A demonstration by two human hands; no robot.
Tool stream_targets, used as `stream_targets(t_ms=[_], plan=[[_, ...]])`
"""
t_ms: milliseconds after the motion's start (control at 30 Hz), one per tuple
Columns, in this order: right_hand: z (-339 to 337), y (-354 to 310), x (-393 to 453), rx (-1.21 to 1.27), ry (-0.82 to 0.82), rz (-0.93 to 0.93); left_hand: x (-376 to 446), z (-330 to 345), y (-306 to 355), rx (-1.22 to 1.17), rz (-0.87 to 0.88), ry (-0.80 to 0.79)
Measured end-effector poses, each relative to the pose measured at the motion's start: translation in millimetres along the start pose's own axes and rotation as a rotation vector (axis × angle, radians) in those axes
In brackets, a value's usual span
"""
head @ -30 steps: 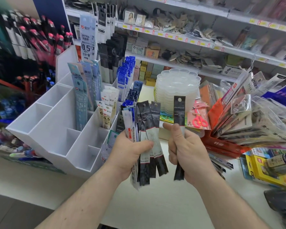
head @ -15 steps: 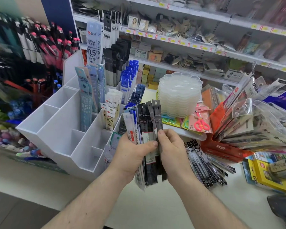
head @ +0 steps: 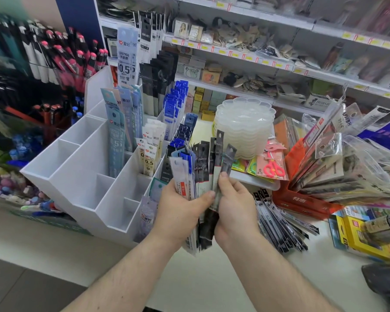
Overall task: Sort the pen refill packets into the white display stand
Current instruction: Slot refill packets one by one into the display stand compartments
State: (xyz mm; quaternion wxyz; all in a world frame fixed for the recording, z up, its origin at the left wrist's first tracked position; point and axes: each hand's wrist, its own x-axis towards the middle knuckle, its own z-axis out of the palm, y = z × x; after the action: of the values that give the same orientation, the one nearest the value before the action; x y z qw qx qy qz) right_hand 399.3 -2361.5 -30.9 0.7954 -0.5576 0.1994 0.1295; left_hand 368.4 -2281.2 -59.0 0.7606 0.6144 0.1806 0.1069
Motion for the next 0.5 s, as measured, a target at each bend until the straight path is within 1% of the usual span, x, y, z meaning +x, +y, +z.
stream_targets(t_ms=[233, 400, 500], plan=[[-4.9, 4.2, 1.4, -0.044, -0.041, -0.057, 2.6, -2.8, 3.3, -0.051, -0.034, 0.021], [-9.4, -7.2, 6.6, -0.067, -0.011, -0.209, 5.0, -6.9, 9.8, 0.007, -0.048, 0.048], [-9.8, -16.1, 9.3, -0.065, -0.050, -0.294, 5.1, -9.7, 13.3, 0.066, -0.029, 0.064]])
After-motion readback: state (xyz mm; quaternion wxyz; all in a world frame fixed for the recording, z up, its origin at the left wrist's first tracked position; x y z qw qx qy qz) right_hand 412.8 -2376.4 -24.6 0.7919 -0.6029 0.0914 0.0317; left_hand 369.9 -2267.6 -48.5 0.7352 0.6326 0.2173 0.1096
